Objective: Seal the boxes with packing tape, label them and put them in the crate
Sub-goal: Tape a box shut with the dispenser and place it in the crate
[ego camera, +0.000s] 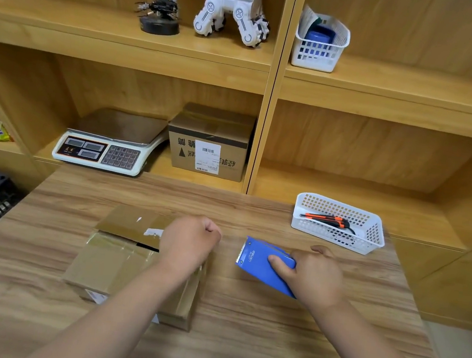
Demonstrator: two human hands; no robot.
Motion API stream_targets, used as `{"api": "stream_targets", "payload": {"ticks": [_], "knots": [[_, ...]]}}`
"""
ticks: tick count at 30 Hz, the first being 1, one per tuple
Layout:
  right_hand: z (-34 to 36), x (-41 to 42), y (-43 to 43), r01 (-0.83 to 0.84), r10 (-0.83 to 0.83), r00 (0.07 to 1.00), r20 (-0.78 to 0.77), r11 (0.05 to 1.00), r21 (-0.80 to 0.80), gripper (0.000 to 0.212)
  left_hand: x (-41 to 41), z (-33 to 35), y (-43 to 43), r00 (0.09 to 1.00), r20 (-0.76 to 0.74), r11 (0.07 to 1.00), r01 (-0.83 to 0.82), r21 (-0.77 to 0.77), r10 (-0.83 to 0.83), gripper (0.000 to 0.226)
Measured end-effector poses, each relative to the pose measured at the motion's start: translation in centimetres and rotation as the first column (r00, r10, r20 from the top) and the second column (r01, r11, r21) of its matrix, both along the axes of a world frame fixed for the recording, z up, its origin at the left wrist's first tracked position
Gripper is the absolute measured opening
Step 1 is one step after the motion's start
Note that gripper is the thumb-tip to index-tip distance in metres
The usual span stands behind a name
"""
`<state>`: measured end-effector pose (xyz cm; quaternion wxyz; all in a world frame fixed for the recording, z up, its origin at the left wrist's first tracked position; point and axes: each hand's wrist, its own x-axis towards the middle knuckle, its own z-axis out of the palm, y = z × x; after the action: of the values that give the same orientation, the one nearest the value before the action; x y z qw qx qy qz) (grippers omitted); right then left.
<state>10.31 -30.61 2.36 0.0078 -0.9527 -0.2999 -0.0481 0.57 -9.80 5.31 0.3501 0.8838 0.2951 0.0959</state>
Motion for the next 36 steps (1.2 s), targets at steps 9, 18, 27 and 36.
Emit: {"api": "stream_targets", "payload": {"ticks": [9, 18, 27, 36], "knots": [[-1.2, -0.8, 2.3, 0.109, -0.103, 0.992, 0.075, 0.991, -0.074, 0.053, -0.4, -3.3, -2.8, 0.987, 0.066, 0.815, 0.081, 0.573, -0.145, 0.015], [-4.3, -0.6, 2.2, 0.24, -0.258, 0.963, -0.079, 0.951, -0.194, 0.061, -2.5, -3.8, -2.2, 0.931, 0.279, 0.832, 0.046, 0.552, -0.237, 0.027], [-9.9, -2.4, -1.3, 0.371, -0.414, 0.876, -0.247, 0.906, -0.202, 0.037, -3.3, -1.7, 2.5, 0.953, 0.287, 0.988, -0.051, -0.147, 0.092, 0.029], [-6.6, -4.7, 8.4, 0.335, -0.219, 0.939, -0.265, 0.759, 0.559, 0.04, -4.2, -1.6, 6.9, 0.964, 0.243, 0.915, -0.004, -0.402, 0.111, 0.013]]}}
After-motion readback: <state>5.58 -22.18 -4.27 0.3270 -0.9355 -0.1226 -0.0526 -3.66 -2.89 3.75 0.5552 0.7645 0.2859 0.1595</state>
